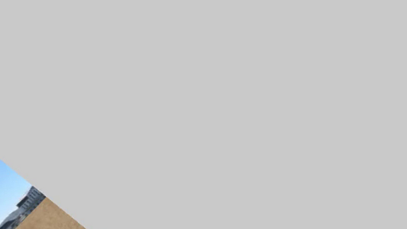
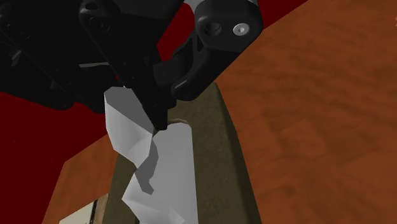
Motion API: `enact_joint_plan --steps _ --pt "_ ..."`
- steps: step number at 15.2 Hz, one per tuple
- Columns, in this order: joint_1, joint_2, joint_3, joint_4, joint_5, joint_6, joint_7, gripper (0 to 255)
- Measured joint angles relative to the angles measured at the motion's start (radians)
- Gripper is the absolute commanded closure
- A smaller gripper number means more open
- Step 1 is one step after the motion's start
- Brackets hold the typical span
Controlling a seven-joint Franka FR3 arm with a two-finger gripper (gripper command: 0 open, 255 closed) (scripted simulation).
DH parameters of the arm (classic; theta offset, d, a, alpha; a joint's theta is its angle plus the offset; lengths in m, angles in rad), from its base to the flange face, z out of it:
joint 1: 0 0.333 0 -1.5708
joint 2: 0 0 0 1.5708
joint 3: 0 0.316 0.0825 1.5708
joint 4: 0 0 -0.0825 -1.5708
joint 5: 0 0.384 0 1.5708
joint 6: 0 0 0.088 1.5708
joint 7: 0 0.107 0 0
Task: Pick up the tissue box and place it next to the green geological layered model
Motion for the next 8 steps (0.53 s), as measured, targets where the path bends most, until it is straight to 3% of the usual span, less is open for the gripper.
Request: enact_joint_plan --steps 8 --pt "-0.008 -0.003 -0.006 0.099 -0.020 -0.088 0.055 255"
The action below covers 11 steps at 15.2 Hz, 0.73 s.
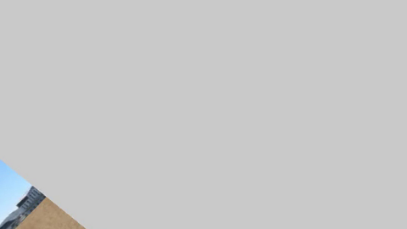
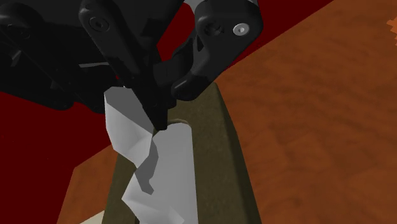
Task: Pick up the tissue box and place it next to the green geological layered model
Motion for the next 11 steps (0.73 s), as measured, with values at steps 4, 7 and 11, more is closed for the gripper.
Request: enact_joint_plan --steps 4,7,11 --pt "-0.001 -0.005 -0.002 0.038 -0.008 -0.035 0.024 255" --pt "-0.010 0.006 -0.004 0.093 -0.010 -0.077 0.044 255" --pt "-0.025 -0.047 -0.018 0.037 -0.018 -0.091 0.015 255"
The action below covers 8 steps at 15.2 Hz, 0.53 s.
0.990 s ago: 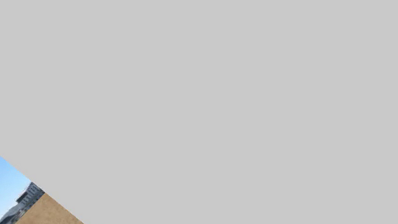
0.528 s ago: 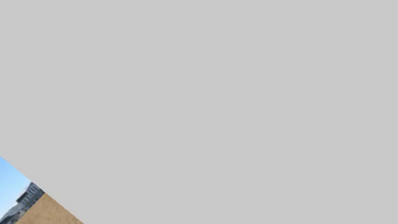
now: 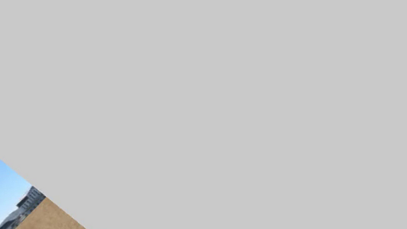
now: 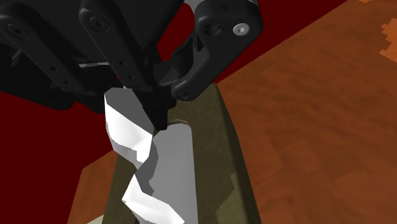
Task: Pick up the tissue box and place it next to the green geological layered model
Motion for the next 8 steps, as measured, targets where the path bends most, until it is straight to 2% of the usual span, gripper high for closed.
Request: enact_joint_plan --steps 8 --pt "-0.070 -0.165 -0.062 -0.196 -0.031 -0.045 -0.134 255"
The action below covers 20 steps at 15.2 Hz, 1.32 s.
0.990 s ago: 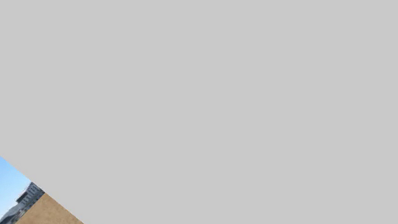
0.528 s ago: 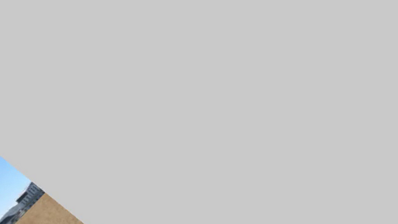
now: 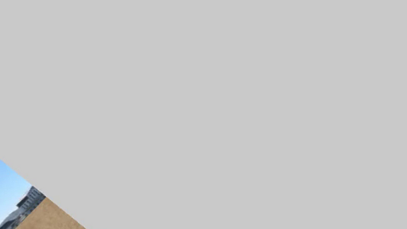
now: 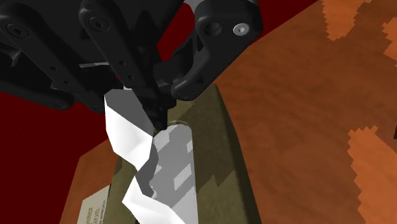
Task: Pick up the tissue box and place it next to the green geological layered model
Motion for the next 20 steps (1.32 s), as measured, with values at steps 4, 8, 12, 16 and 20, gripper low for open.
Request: enact_joint_plan --steps 4,8,12,16,20 --pt "-0.043 -0.035 -0.039 -0.034 -0.012 -0.045 -0.067 255" --pt "-0.085 -0.090 -0.079 -0.089 -0.038 -0.086 -0.136 255" --pt "-0.127 -0.109 -0.123 -0.105 -0.055 -0.132 -0.205 255" --pt "-0.130 -0.118 -0.125 -0.156 -0.058 -0.099 -0.233 255" --pt "-0.130 -0.111 -0.125 -0.199 -0.053 -0.058 -0.260 255"
